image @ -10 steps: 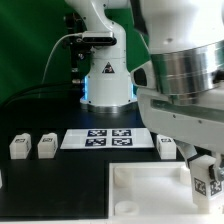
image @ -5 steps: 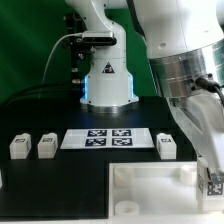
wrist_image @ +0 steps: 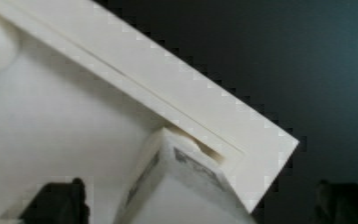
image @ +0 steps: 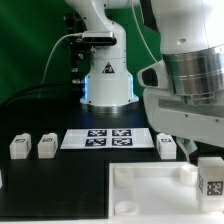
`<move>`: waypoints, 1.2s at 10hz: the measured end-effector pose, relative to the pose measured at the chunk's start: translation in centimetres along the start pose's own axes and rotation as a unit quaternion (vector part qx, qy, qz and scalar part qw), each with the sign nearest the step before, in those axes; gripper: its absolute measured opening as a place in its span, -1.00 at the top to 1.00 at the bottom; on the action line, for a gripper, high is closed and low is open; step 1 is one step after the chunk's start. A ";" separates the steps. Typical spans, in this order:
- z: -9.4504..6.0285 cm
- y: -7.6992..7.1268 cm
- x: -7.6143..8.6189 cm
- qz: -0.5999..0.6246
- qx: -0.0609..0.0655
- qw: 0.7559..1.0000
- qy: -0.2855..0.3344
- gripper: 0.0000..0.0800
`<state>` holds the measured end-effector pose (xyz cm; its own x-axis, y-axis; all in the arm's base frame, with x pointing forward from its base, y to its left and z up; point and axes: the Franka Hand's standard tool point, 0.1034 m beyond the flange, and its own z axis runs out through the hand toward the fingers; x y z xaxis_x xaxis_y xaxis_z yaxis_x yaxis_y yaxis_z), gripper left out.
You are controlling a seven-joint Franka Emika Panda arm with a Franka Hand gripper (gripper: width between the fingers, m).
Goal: Assemble one leg
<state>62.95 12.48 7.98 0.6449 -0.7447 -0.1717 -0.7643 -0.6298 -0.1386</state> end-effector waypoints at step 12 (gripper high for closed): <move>0.1 0.0 0.5 -0.259 -0.059 0.964 0.022 0.24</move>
Offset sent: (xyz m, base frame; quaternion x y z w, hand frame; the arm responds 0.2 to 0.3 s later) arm 0.0185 -0.0004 0.0034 -0.1089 0.0050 -0.4242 0.8990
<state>63.31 12.12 7.80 0.9414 -0.3305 -0.0669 -0.3353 -0.9385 -0.0825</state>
